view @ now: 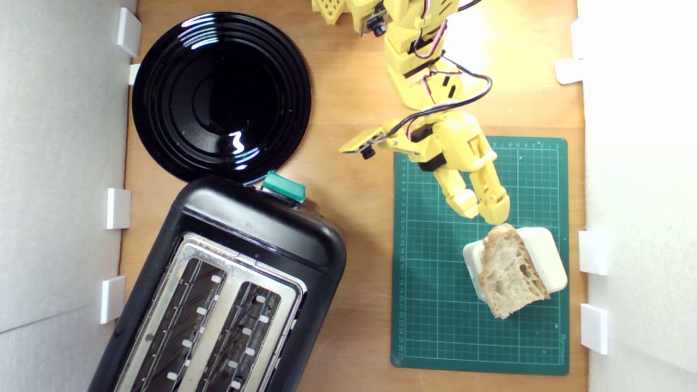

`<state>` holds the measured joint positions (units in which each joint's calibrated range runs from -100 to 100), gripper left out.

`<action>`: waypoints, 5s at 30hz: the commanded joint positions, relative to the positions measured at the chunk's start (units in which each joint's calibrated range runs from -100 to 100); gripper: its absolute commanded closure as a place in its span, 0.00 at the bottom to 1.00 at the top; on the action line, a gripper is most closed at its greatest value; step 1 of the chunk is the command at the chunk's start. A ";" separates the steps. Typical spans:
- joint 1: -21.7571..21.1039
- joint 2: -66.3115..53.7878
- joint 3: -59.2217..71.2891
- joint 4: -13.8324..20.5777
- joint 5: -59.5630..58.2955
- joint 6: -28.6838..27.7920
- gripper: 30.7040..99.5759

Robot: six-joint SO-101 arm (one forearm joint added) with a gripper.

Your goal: Pick bread and place in toaster

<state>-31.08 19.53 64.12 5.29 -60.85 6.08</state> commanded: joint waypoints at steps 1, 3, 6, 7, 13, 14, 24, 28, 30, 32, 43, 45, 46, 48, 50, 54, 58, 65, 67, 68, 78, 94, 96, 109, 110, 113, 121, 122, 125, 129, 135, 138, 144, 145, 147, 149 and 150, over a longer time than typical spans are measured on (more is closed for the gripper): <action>-0.19 -0.73 -3.80 -0.57 -1.87 -0.30 0.37; -0.35 -0.73 -4.80 -0.57 -1.78 -1.14 0.37; -0.59 -0.64 -5.61 -0.57 -1.61 -1.61 0.34; -0.67 -0.64 -5.79 -1.12 -1.61 -1.71 0.32; -0.83 1.52 -7.07 -2.57 -1.70 -1.40 0.31; -1.00 2.18 -7.70 -2.57 -1.70 -1.40 0.31; -1.72 4.43 -10.70 -2.66 -1.70 -0.46 0.31; -1.72 4.60 -11.88 -2.66 -1.52 -0.46 0.31; -1.72 4.60 -12.06 -2.66 -1.52 -0.46 0.32; -2.53 4.76 -12.69 -2.66 -1.27 -0.46 0.32; -3.65 8.34 -15.51 -3.56 -1.27 1.06 0.32; -3.65 8.34 -15.51 -3.56 -1.27 1.17 0.32; -3.65 8.34 -15.51 -3.56 -1.27 1.17 0.32; -3.65 8.42 -15.69 -3.56 -1.27 1.17 0.32; -3.65 8.76 -16.42 -3.56 -1.27 1.17 0.32; -3.65 8.92 -16.51 -3.56 -1.27 1.17 0.32; -3.65 9.09 -17.51 -3.56 -1.27 1.17 0.37; -3.57 9.09 -17.69 -3.56 -1.27 1.06 0.52; -3.57 9.09 -17.69 -3.56 -1.27 1.06 0.56; -3.57 9.09 -17.69 -3.56 -1.27 1.01 0.58; -3.74 7.09 -17.14 -3.93 -1.27 1.11 0.64; -2.93 -37.83 -17.51 -0.39 37.21 1.22 0.64; -1.96 -44.16 -17.32 2.51 41.39 1.22 0.64; 2.15 -65.87 -18.14 9.40 62.47 8.44 0.64; 2.23 -65.87 -18.96 8.58 64.18 10.06 0.64; 3.52 -65.79 -23.68 5.23 70.75 14.61 0.64; 8.19 -66.04 -33.85 3.15 82.43 23.14 0.64; 8.84 -66.12 -34.21 3.24 83.12 24.13 0.64; 10.61 -67.87 -36.21 3.05 85.76 26.75 0.64; 14.80 -68.70 -38.84 2.60 87.38 29.31 0.64; 19.71 -68.61 -42.74 2.51 87.47 31.72 0.64; 22.21 -68.53 -44.01 2.42 89.77 33.18 0.64; 23.58 -64.12 -55.36 2.42 104.02 35.95 0.64; 24.31 -62.96 -58.00 2.42 106.15 36.01 0.64; 25.19 -60.71 -62.81 2.60 110.34 36.16 0.64; 25.60 -58.46 -67.98 2.87 114.52 37.00 0.64; 25.84 -57.55 -70.34 2.69 116.73 37.94 0.64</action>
<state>-6.18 -40.28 5.22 7.86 49.41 42.10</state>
